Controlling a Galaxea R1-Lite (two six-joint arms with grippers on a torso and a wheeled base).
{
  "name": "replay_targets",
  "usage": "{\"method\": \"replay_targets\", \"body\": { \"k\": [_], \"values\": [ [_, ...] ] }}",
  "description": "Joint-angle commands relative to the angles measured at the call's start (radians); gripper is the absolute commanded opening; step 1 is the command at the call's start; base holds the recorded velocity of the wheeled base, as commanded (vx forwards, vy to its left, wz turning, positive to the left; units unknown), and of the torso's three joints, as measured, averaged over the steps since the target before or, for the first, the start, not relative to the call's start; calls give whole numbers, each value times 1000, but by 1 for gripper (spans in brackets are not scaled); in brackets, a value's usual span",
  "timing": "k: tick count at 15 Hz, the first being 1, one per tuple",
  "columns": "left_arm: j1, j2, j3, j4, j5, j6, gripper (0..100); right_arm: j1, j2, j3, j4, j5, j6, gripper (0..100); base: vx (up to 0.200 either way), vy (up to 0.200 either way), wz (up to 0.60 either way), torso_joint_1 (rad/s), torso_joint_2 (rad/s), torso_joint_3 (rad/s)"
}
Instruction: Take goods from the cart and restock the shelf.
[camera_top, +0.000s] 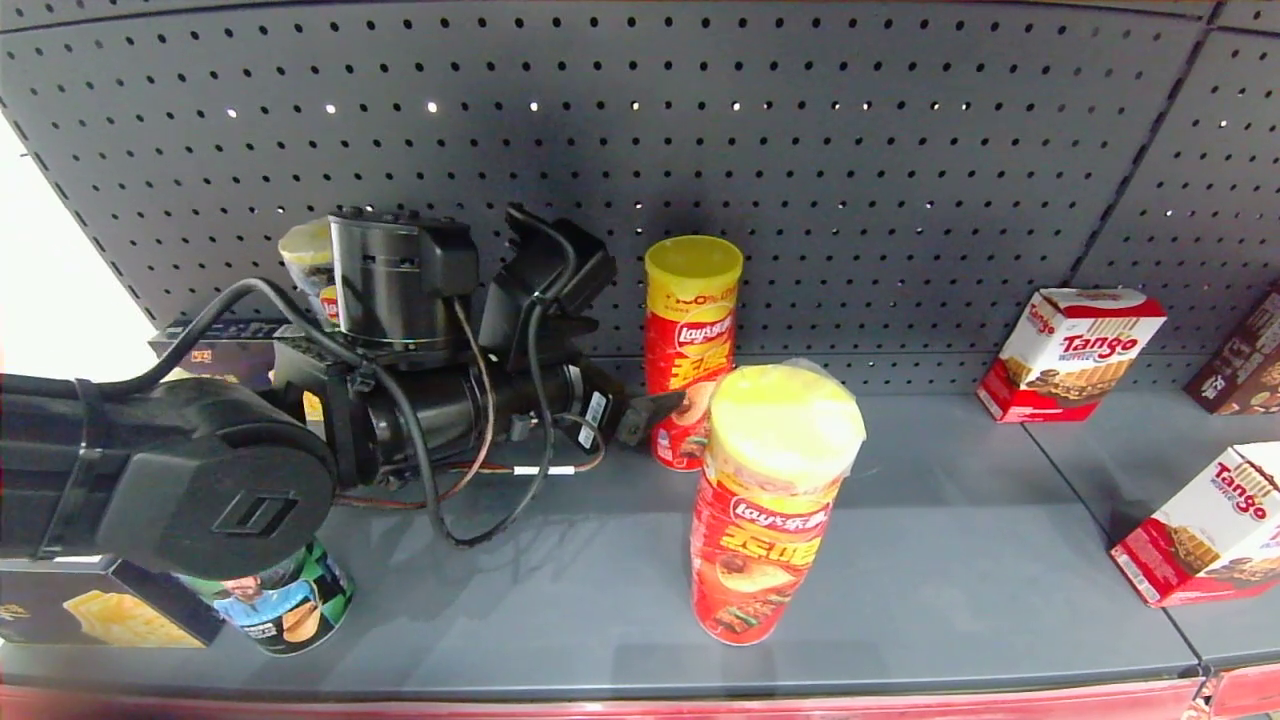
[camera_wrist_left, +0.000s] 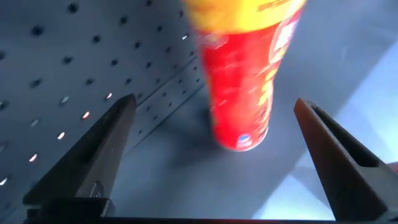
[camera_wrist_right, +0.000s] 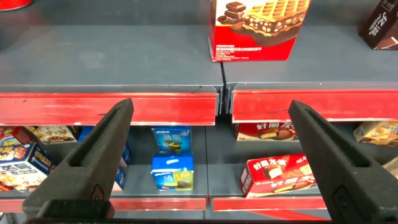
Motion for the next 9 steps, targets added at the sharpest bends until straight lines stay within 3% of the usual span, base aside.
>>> {"method": "replay_targets", "body": {
  "k": [1,5,9],
  "values": [
    [-12,-34,28,0,12,-1,100,0,1,0,0,1,0,100,0,0,0,0,0,0],
    [-21,-58,91,-3,33,-1,100,0,1,0,0,1,0,100,0,0,0,0,0,0],
    [-12,-46,86,2,102,1,100,0,1,0,0,1,0,100,0,0,0,0,0,0]
  ]
}}
